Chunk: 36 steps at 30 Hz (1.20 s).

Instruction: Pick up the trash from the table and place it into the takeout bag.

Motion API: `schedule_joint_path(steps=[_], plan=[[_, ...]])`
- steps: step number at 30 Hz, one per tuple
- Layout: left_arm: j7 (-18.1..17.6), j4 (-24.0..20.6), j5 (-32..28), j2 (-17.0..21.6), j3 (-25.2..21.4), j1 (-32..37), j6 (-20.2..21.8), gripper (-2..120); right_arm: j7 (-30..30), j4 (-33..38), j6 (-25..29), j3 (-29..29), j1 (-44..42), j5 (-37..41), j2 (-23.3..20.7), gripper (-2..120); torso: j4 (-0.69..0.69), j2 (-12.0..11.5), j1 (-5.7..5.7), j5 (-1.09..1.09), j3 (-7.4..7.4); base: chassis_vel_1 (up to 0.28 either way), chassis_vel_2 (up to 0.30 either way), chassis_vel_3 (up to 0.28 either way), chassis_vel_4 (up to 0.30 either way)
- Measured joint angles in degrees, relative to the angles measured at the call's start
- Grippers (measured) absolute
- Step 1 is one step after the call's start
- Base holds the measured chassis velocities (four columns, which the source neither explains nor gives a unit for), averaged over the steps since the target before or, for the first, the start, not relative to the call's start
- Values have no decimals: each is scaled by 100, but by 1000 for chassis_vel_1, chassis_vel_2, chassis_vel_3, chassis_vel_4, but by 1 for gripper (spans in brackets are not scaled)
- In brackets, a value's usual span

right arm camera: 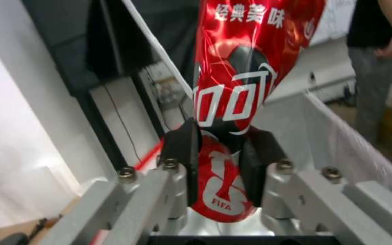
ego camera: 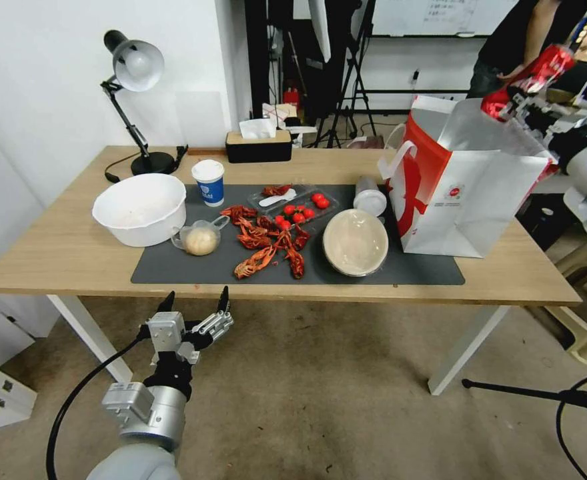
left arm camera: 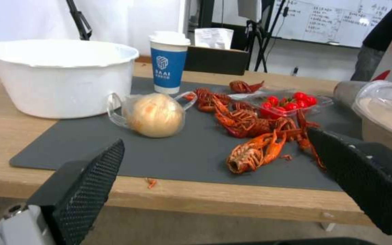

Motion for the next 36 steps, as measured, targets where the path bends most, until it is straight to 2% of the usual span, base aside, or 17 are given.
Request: schedule_joint_path(steps=[1, 3, 5, 7, 9, 10, 13, 14, 18, 20, 22, 30, 33, 36], plan=[[2, 0, 0, 0, 2, 1, 0, 100, 137, 1, -79, -11, 0, 36, 12, 29, 0, 0, 0, 0, 0, 0, 0, 0, 0], [2, 0, 0, 0, 3, 1, 0, 100, 169, 2, -100, -14, 0, 44, 16, 30, 0, 0, 0, -1, 0, 0, 0, 0, 0], [5, 9, 0, 6, 12, -3, 9, 100, 471, 3, -294, -76, 94, 95, 42, 44, -1, 0, 0, 0, -1, 0, 0, 0, 0], [6, 11, -1, 8, 14, -6, 12, 100, 532, 2, -331, -91, 127, 104, 44, 45, 0, 0, 0, -1, 0, 0, 0, 0, 0], [9, 28, -3, 24, 19, -25, 27, 100, 782, -17, -464, -206, 268, 127, 46, 57, 0, 0, 0, -1, 0, 0, 0, 0, 0], [9, 28, -3, 24, 19, -25, 27, 100, 782, -17, -464, -206, 268, 127, 46, 57, 0, 0, 0, -1, 0, 0, 0, 0, 0], [13, 42, -9, 46, 21, -38, 34, 100, 1052, -50, -597, -355, 432, 129, 46, 72, 0, 0, 0, -1, 0, 0, 0, 0, 0], [13, 42, -9, 46, 21, -38, 34, 100, 1052, -50, -597, -355, 432, 129, 46, 72, 0, 0, 0, -1, 0, 0, 0, 0, 0], [15, 46, -36, 72, 7, -44, 37, 100, 1086, -38, -620, -390, 442, 129, 78, 92, 0, 1, 0, -1, -1, 0, 0, 0, 0], [15, 42, -43, 84, 0, -49, 39, 100, 1076, -22, -620, -390, 425, 129, 87, 96, 0, 1, 0, -1, -1, 0, 0, 0, 0], [17, 40, -55, 102, -16, -58, 42, 100, 1046, 6, -614, -383, 393, 129, 101, 100, 0, 1, 0, -1, -1, 0, 0, 0, 0], [23, 32, -68, 100, -30, -57, 43, 100, 741, 328, -443, -226, 119, -25, 87, 100, 0, 1, 0, -1, -1, 0, 0, 0, 0], [41, 31, -69, 100, -47, -62, 43, 100, 121, 630, -149, -163, -201, -574, 31, 100, 0, 1, 0, -2, -1, 0, 0, 0, 0], [53, 31, -70, 102, -62, -63, 43, 100, -204, 758, 62, -139, -387, -920, 15, 100, 0, 1, -1, -1, -1, 0, 0, 0, 0]])
